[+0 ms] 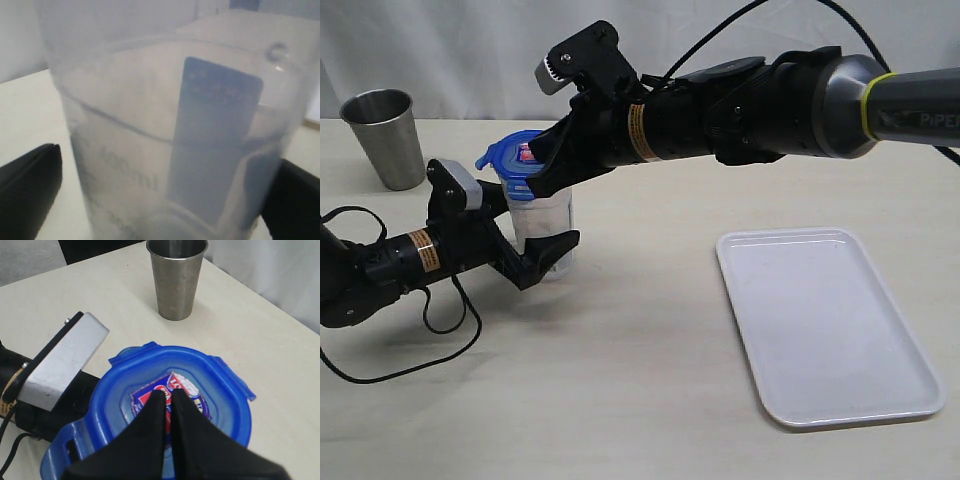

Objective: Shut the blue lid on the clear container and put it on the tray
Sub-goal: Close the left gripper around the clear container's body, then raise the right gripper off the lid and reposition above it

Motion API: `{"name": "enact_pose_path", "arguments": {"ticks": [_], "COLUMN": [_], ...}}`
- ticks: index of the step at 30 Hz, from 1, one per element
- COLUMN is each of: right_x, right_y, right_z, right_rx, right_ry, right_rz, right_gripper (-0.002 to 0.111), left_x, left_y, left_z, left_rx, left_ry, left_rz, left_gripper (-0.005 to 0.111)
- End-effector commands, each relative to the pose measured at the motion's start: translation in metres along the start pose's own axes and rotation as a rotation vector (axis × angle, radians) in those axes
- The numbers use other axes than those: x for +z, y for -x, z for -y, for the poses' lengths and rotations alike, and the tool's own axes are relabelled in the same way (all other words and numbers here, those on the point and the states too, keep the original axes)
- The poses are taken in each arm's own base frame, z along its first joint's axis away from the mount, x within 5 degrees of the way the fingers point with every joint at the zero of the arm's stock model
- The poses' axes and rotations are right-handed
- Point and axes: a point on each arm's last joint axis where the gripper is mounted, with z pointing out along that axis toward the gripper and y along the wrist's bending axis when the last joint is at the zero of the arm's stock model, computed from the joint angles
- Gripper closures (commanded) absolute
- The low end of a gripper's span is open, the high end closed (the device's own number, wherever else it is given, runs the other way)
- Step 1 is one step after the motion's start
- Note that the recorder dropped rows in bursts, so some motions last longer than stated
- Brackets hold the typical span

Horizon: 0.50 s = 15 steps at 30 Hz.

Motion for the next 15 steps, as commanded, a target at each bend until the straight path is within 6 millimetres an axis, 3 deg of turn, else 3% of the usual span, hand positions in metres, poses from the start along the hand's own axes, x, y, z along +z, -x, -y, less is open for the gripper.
{"name": "enact_pose_path", "arguments": {"ticks": [1, 5, 9, 13, 15], "right_x": [-0.001, -0.001, -0.001, -0.001, -0.002], "right_y": [0.0, 0.0, 0.0, 0.0, 0.002], "right_z": [0.0, 0.0, 0.0, 0.0, 0.0], "right_rx": [-0.007, -0.007, -0.007, -0.008, -0.012], "right_ry": [-0.007, -0.007, -0.007, -0.007, -0.008], "right_rz": [-0.005, -0.005, -0.005, -0.005, 0.001], "right_gripper": [0.104, 0.104, 0.104, 0.104, 0.104], "left_x": [0.001, 0.001, 0.004, 0.005, 0.005], "left_y": [0.006, 0.007, 0.007, 0.007, 0.007], "left_z": [0.001, -0.001, 0.004, 0.009, 0.01], "left_rx": [0.015, 0.005, 0.006, 0.022, 0.027], "left_ry": [-0.02, 0.005, -0.006, -0.051, -0.053], "left_rz": [0.021, 0.026, 0.027, 0.02, 0.018], "left_gripper": [0.002, 0.003, 0.045, 0.103, 0.107]}}
